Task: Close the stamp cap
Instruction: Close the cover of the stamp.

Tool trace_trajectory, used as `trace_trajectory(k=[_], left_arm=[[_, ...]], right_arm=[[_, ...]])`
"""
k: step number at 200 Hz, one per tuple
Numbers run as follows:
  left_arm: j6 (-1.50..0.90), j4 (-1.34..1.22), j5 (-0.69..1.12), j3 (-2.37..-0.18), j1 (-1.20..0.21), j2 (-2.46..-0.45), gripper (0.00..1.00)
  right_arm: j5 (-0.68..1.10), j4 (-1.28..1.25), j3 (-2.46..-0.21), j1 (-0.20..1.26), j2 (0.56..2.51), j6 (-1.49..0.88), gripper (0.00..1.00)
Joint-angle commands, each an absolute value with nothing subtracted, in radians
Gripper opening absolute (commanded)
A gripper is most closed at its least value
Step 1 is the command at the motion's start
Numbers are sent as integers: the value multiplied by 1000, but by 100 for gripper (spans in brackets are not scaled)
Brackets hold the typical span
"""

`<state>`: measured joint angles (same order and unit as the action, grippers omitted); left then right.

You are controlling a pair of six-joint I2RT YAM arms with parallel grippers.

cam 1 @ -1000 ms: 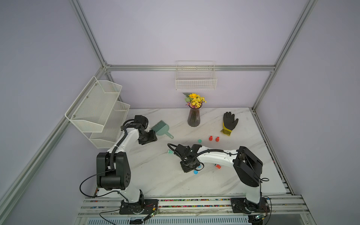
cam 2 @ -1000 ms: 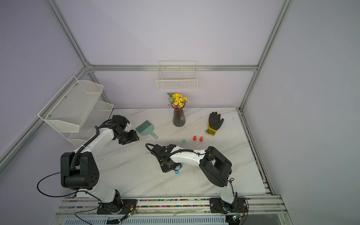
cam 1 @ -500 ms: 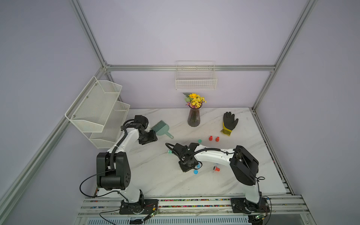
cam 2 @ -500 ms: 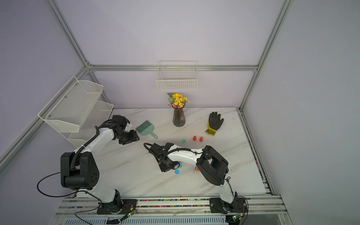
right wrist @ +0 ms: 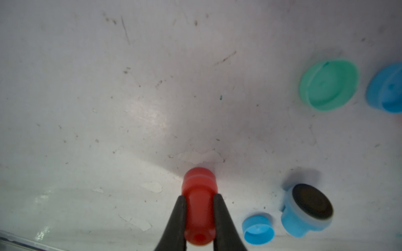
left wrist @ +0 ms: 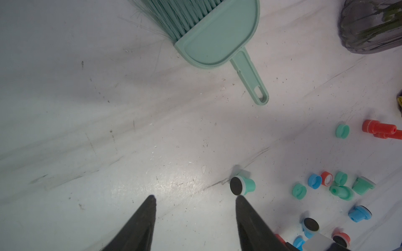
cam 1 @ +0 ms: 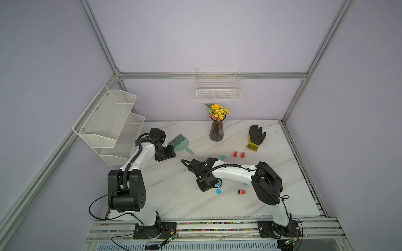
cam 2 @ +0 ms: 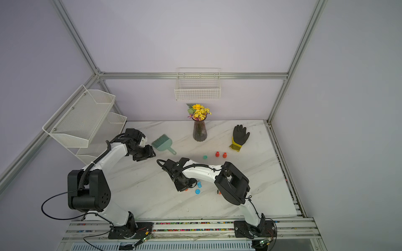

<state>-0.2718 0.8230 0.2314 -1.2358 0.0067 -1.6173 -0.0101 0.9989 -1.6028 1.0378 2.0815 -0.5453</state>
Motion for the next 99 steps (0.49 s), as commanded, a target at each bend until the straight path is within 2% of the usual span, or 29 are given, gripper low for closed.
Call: trace_trajectory(k=[1,56,99], left_arm=[[-244,808,239,-1238,17,-1594,59],[-244,808,238,-1243,22,-1597,59],[-244,808,241,-1242,25,-1600,59]], right_arm=[[-24,1019,-1627,1029,2067,-566,0],[-25,1037,-1635,950,1932,-529,0],[-21,1074,-1588,805,1853,-456,0]])
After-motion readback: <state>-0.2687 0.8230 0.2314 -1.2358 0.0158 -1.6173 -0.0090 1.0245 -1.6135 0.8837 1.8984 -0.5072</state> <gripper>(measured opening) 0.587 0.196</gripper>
